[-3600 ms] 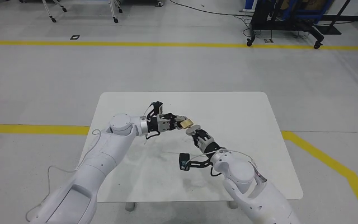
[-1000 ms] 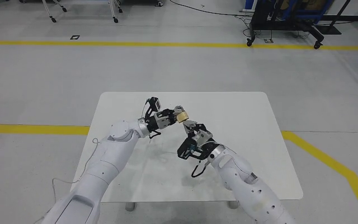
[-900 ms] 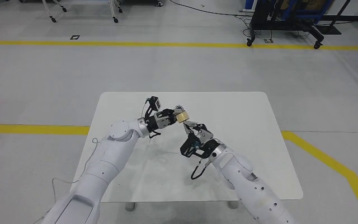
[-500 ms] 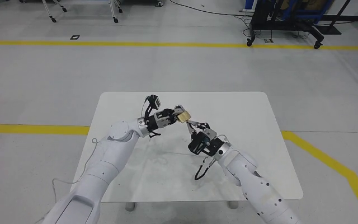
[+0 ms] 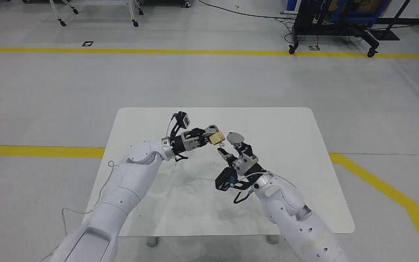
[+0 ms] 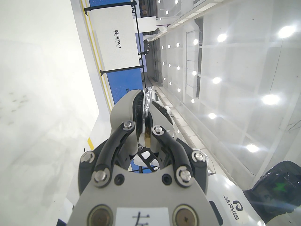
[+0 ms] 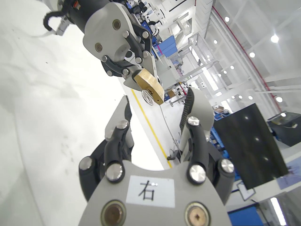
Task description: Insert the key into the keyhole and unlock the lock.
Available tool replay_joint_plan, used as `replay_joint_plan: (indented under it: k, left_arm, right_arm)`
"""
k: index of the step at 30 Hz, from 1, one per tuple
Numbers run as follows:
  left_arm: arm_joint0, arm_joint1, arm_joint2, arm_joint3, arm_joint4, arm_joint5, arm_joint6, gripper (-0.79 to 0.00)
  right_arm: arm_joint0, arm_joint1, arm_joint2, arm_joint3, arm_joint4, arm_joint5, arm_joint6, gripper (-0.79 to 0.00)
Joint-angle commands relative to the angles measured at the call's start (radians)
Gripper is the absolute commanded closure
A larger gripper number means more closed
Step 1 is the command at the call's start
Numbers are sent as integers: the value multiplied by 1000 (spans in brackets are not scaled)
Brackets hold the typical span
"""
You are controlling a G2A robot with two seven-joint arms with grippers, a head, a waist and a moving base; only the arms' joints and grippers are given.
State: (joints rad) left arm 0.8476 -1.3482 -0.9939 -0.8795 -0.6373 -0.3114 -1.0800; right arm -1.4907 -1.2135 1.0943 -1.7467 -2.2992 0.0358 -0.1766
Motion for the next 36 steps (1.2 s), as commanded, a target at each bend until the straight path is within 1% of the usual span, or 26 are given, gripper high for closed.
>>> replay_joint_plan:
  k: [1,6,10,12,14,17,27,28,30,31,33,34,35,36]
  left_arm:
    - [-2,-1,2,4,2,9,-10,0]
    - [-15,-4,19,12,37,39,-25,0]
    - [-20,-7,31,14,53,48,-31,0]
    - [-23,-8,34,18,62,50,-32,0]
    - [-24,-9,35,20,65,52,-33,0]
    - [-26,-10,35,24,65,53,-32,0]
    - [-34,-15,43,37,82,76,-33,0]
    - [-35,-15,43,38,83,77,-35,-175]
    - [-37,-16,44,41,84,78,-38,-579]
    - [-37,-17,44,42,83,78,-39,-674]
    - [-38,-17,43,44,81,76,-41,-683]
    - [-38,-18,42,45,80,75,-42,-674]
    - [-38,-18,42,47,79,75,-42,-646]
    - [-38,-18,41,47,77,75,-43,-576]
  right_arm:
    - [-4,0,-1,-10,-51,15,28,-360]
    - [-4,0,-16,-31,-212,39,113,-342]
    - [13,0,-36,-38,-331,-16,161,-326]
    - [19,0,-42,-41,-363,-42,167,-286]
    - [23,1,-42,-44,-385,-64,166,-209]
    - [25,2,-42,-46,-408,-89,160,0]
    - [31,1,-27,-37,-388,-113,146,0]
    - [32,1,-24,-36,-381,-114,145,0]
    - [33,1,-18,-33,-368,-117,140,0]
    - [34,1,-14,-32,-364,-118,136,0]
    - [34,1,-8,-30,-358,-119,131,0]
    - [34,1,-6,-29,-356,-120,128,0]
    - [33,1,-3,-28,-355,-121,126,0]
    - [32,2,0,-26,-353,-121,125,0]
